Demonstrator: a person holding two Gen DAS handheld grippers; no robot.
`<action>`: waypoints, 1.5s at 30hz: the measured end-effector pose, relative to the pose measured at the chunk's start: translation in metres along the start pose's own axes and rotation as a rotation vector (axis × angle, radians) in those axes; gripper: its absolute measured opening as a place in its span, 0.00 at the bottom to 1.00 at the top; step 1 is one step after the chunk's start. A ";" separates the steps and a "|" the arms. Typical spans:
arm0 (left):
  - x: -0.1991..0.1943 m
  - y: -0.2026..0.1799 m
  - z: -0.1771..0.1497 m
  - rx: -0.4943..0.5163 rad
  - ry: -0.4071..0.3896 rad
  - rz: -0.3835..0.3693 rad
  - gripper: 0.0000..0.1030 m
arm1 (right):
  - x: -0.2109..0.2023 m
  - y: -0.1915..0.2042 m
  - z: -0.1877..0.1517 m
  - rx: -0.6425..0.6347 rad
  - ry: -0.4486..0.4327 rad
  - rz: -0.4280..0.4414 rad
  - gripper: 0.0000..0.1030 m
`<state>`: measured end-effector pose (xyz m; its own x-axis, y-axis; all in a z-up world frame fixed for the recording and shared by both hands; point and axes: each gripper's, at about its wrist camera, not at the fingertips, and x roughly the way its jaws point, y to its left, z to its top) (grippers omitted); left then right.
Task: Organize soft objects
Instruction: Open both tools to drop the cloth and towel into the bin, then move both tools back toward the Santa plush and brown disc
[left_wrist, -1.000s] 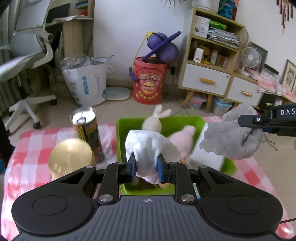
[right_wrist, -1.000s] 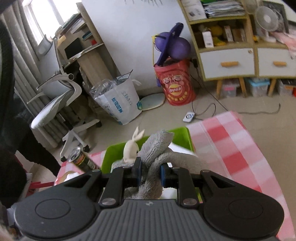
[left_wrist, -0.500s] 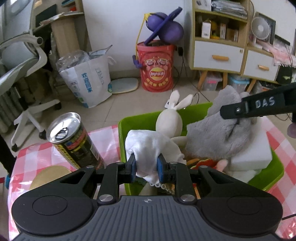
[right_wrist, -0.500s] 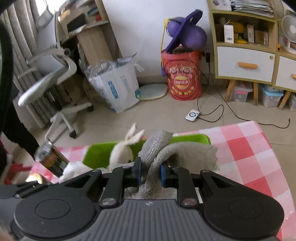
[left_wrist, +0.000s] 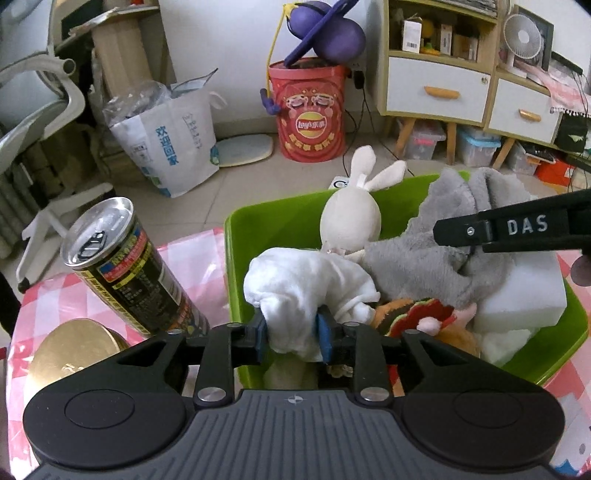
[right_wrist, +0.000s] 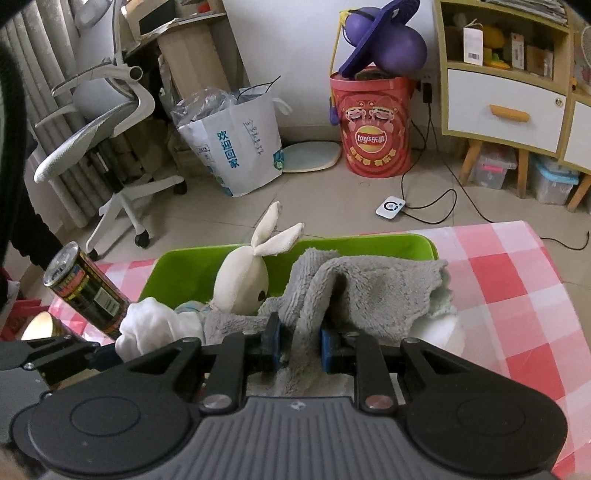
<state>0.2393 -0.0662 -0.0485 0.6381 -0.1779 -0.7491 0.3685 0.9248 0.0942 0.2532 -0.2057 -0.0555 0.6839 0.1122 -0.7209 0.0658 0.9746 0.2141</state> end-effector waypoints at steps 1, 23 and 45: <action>-0.002 0.001 0.000 -0.004 -0.004 -0.004 0.29 | -0.002 -0.001 0.001 0.010 -0.002 0.004 0.07; -0.116 0.014 -0.013 -0.049 -0.105 -0.070 0.80 | -0.141 -0.012 -0.003 0.082 -0.100 0.009 0.59; -0.173 0.008 -0.103 -0.092 -0.037 -0.077 0.95 | -0.192 0.016 -0.101 0.009 -0.039 -0.006 0.71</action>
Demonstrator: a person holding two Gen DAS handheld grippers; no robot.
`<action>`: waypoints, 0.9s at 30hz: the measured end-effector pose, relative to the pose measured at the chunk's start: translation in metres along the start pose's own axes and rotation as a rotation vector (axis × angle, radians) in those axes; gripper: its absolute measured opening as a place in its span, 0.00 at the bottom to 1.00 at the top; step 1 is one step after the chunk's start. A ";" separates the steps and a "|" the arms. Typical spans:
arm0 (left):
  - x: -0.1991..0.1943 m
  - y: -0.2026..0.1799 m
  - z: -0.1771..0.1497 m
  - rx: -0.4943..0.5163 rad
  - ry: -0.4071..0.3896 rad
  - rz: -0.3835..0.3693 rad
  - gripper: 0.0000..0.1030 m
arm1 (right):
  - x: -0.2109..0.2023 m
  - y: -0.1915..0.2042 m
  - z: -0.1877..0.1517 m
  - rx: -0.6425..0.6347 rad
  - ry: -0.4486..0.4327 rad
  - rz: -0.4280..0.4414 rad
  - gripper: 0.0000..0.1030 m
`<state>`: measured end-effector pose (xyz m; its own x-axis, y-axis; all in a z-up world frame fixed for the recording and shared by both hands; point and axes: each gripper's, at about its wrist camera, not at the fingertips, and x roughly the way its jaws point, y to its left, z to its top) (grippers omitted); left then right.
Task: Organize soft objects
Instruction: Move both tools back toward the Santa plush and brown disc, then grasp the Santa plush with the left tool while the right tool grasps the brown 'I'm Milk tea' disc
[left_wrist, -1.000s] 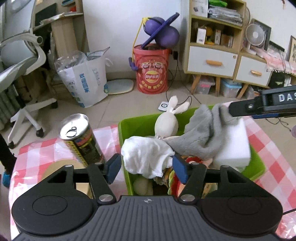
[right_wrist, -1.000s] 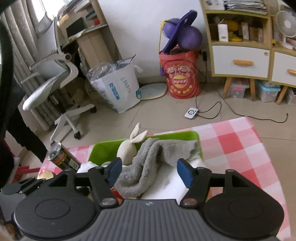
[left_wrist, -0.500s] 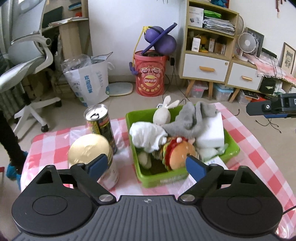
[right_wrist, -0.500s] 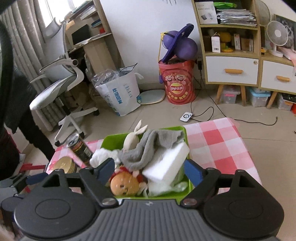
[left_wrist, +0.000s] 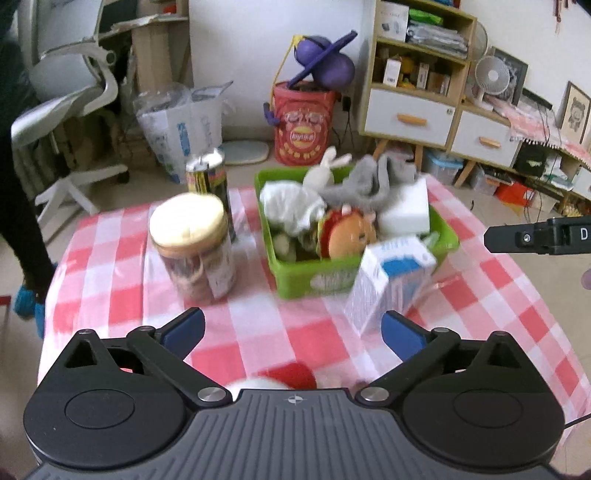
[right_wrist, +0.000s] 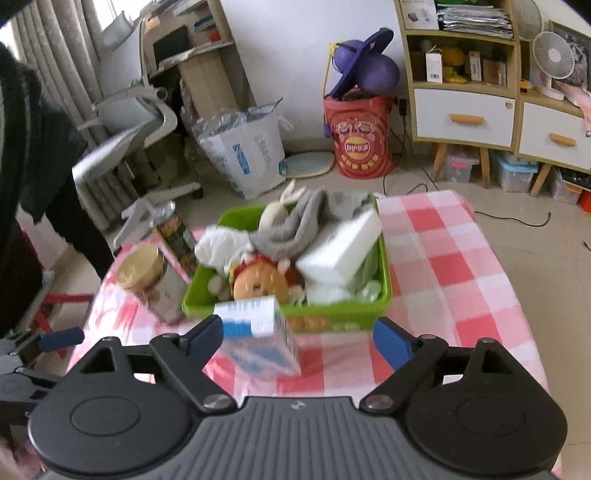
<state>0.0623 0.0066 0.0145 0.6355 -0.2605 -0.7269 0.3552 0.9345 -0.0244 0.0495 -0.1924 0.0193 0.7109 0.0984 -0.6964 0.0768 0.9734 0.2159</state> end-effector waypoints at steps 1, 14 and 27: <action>0.001 -0.001 -0.004 -0.001 0.008 0.001 0.95 | 0.000 0.001 -0.005 -0.004 0.007 0.000 0.71; 0.022 -0.001 -0.061 0.007 0.051 0.039 0.95 | 0.037 0.004 -0.073 -0.005 0.107 -0.015 0.73; 0.036 0.014 -0.089 0.059 0.040 -0.020 0.86 | 0.074 0.042 -0.120 -0.246 0.187 0.048 0.74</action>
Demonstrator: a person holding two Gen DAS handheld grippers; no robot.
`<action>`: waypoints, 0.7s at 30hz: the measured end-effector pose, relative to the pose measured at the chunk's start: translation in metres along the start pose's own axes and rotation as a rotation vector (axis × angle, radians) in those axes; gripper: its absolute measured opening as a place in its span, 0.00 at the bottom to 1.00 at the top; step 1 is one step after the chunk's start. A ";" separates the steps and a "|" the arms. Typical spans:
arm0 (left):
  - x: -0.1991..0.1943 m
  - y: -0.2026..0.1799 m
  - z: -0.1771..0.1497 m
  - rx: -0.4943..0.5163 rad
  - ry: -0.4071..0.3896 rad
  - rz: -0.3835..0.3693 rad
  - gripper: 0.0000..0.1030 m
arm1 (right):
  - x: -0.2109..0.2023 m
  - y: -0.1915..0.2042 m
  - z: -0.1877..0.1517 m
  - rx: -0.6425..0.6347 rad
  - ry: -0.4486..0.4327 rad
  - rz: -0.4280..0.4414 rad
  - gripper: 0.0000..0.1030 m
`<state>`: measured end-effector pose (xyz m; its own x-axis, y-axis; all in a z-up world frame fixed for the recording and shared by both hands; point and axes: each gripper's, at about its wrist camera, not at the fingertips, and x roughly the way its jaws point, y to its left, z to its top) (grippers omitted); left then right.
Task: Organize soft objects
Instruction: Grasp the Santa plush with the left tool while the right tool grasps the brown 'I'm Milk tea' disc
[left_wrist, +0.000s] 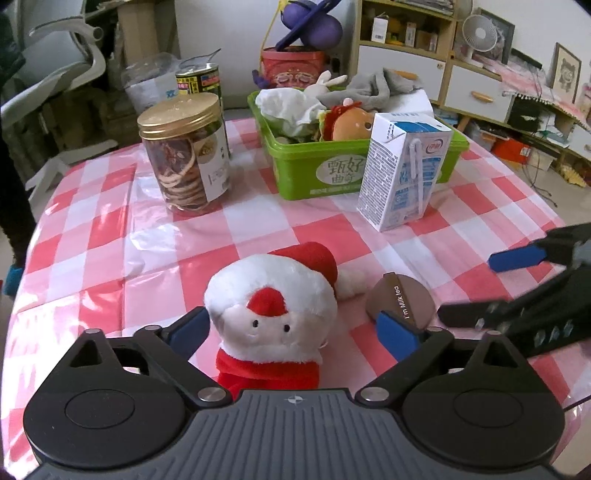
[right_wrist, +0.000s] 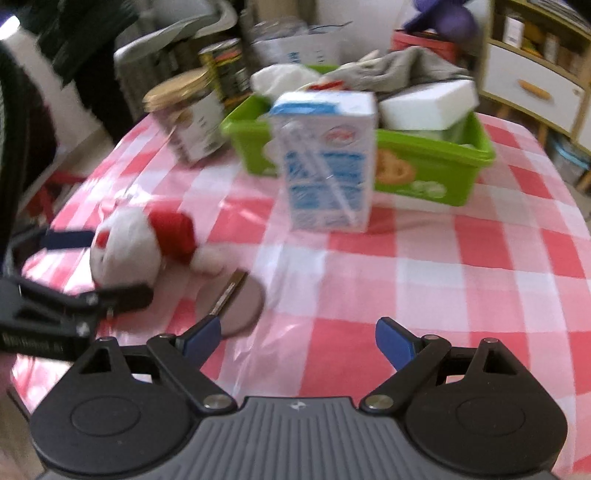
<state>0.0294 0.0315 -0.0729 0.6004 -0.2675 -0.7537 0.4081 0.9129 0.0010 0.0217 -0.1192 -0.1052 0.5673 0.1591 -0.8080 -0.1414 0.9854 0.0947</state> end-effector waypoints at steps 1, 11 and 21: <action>0.000 0.002 0.000 -0.006 -0.002 -0.008 0.84 | 0.003 0.004 -0.003 -0.019 0.001 0.004 0.74; -0.003 0.017 0.002 -0.086 -0.027 -0.039 0.57 | 0.018 0.033 -0.015 -0.161 -0.095 0.013 0.74; -0.008 0.012 0.009 -0.112 -0.037 -0.059 0.52 | 0.026 0.047 -0.005 -0.197 -0.141 0.007 0.33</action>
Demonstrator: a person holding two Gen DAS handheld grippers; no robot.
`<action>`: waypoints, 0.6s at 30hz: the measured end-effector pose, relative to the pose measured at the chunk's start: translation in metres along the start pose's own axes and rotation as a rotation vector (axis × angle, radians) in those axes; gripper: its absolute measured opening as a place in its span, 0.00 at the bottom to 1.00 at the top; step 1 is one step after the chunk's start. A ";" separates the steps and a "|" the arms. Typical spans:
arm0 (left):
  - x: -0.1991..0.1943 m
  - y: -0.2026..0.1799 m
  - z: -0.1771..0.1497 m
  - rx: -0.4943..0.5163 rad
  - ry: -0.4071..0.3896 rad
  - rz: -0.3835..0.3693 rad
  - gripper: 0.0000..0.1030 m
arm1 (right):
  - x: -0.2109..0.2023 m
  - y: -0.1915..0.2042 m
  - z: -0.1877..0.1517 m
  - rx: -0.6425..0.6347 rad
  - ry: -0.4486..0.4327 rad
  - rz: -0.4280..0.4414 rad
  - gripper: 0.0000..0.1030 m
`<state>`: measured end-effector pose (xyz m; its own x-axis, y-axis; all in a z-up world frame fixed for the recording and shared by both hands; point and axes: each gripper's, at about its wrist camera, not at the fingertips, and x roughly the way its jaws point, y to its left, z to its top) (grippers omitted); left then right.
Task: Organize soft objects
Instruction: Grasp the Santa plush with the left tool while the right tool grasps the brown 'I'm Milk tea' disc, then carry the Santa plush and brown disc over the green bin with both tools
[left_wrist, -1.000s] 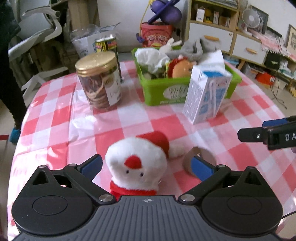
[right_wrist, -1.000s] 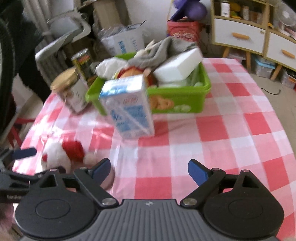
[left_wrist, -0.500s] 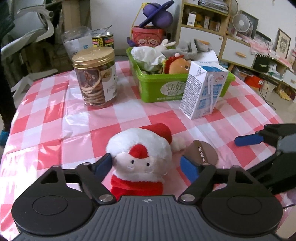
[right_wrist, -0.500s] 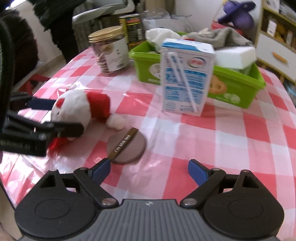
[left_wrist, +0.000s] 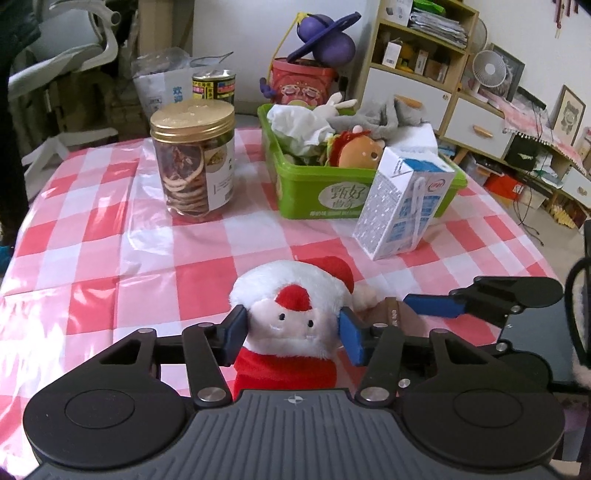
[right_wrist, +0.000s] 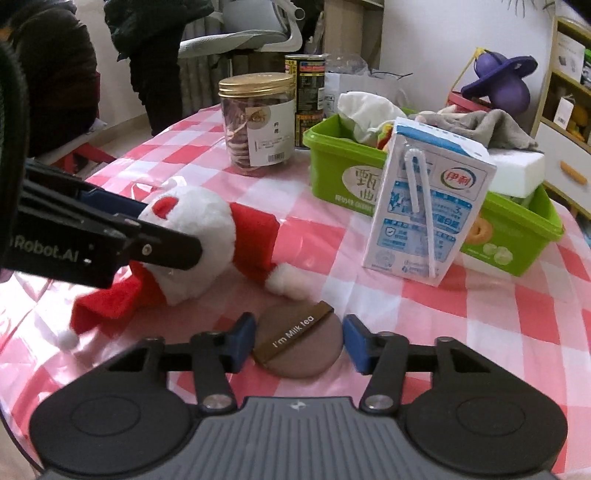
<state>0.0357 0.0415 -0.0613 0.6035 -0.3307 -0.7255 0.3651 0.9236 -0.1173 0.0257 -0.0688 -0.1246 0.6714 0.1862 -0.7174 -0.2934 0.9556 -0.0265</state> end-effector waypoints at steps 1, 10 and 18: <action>-0.001 -0.001 0.000 -0.001 -0.002 0.000 0.52 | -0.001 -0.002 0.000 0.013 0.000 0.007 0.33; -0.011 0.001 0.008 -0.048 -0.033 0.013 0.51 | -0.023 -0.029 0.000 0.137 0.003 0.035 0.31; -0.027 -0.007 0.030 -0.080 -0.111 -0.009 0.50 | -0.051 -0.079 0.004 0.326 -0.043 0.059 0.31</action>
<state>0.0376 0.0379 -0.0204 0.6771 -0.3543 -0.6450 0.3157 0.9316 -0.1802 0.0175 -0.1529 -0.0832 0.6902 0.2460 -0.6805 -0.1038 0.9644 0.2433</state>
